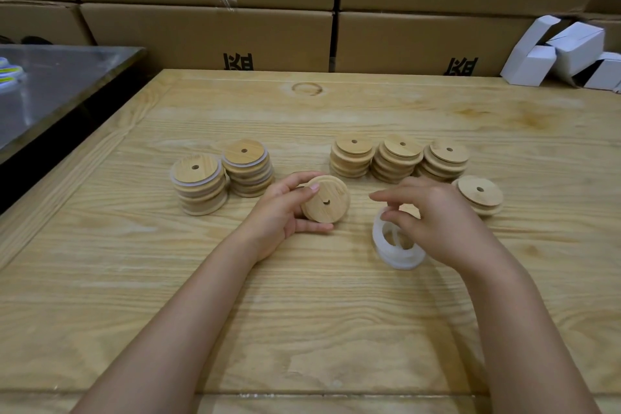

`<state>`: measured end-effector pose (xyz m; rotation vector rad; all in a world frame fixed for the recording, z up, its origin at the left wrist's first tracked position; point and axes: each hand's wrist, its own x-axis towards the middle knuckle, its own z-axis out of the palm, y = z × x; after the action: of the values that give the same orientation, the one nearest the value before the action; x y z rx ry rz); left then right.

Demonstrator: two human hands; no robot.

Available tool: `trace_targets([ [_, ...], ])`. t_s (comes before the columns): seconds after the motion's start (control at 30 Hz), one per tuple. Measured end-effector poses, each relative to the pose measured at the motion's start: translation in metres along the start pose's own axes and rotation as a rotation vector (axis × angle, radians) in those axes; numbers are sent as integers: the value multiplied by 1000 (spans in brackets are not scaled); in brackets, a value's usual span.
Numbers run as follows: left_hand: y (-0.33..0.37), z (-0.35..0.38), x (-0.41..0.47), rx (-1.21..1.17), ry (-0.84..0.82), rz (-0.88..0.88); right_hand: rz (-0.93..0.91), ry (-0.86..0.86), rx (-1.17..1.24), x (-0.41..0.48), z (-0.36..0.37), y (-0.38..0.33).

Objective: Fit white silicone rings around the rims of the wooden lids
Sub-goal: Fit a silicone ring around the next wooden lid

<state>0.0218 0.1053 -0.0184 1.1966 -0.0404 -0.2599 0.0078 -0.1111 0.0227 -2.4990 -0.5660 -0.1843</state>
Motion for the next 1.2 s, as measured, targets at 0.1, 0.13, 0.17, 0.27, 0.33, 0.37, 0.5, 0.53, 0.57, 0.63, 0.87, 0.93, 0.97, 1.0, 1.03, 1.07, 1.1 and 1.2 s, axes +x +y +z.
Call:
trace_targets([
  [0.1,-1,0,0,16,-8,15,94,42,247,-1,1,-7],
  [0.13,-1,0,0,17,-8,23,121,53,329,-1,3,-10],
  [0.17,-2,0,0,18,-6,33,140,64,391,-1,5,-12],
  [0.27,-4,-1,-1,49,-2,79,159,75,463,3,14,-15],
  [0.33,-6,-1,-1,76,-5,110,166,87,512,6,21,-16],
  [0.37,-6,-1,-2,89,-9,125,174,99,540,7,24,-16],
  [0.5,-7,2,-5,160,-26,210,192,166,610,12,38,-15],
  [0.53,-8,3,-6,188,-21,232,195,188,624,13,41,-15],
  [0.57,-9,4,-6,220,-10,252,199,216,631,14,44,-15],
  [0.63,-10,6,-6,277,18,284,204,268,633,16,48,-16],
  [0.87,-14,8,-5,390,77,367,193,292,694,17,53,-17],
  [0.93,-15,7,-5,453,73,402,196,300,687,17,53,-18],
  [0.97,-16,7,-4,478,67,416,199,300,684,16,52,-18],
  [1.0,-17,6,-4,497,62,428,202,299,679,16,52,-18],
  [1.03,-18,6,-4,516,61,440,206,299,671,16,51,-18],
  [1.07,-18,6,-3,541,63,455,208,301,657,15,50,-18],
  [1.1,-19,6,-3,575,66,474,208,304,642,15,50,-19],
  [1.2,-20,4,-1,651,65,499,207,313,620,15,49,-20],
])
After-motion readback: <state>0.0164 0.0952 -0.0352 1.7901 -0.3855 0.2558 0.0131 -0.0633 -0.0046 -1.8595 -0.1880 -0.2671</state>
